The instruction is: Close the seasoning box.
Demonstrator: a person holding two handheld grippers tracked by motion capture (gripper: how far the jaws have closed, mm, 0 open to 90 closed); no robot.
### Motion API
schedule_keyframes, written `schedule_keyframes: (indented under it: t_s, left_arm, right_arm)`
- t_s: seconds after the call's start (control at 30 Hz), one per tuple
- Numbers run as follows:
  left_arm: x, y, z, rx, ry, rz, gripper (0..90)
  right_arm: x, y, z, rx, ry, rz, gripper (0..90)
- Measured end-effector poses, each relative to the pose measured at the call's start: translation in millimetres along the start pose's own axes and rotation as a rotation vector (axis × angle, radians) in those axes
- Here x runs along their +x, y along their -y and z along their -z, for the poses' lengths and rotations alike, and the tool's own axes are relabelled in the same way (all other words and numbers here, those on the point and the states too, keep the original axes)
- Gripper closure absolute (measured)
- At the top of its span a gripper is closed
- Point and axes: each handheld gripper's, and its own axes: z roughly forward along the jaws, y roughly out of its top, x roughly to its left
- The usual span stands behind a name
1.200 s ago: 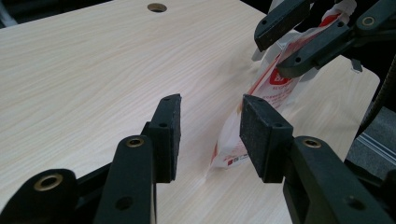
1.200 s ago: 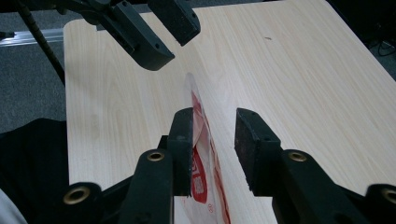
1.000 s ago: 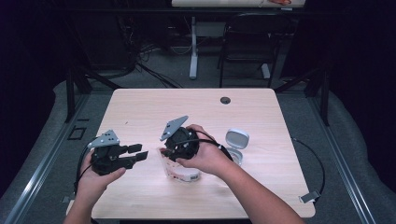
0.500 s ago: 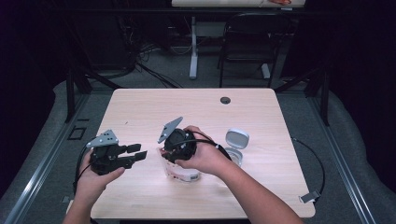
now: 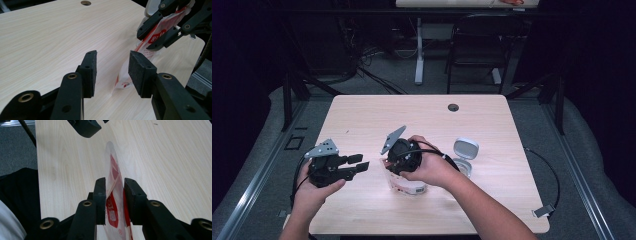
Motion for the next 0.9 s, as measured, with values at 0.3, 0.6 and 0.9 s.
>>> schedule_keyframes:
  t_s: [0.3, 0.6, 0.9]
  left_arm:
    - [0.2, 0.6, -0.5, -0.003, 0.0, 0.004, 58.6]
    - [0.4, 0.7, -0.7, -0.002, 0.0, 0.004, 58.6]
    - [0.3, 0.8, -0.8, -0.001, 0.001, 0.004, 58.7]
  right_arm:
    - [-1.7, 2.1, 3.1, -0.001, -0.003, -0.009, 71.9]
    - [-1.4, 2.9, 6.3, 0.014, -0.005, 0.003, 73.4]
    - [-1.5, 3.6, 4.9, 0.015, -0.009, 0.005, 79.0]
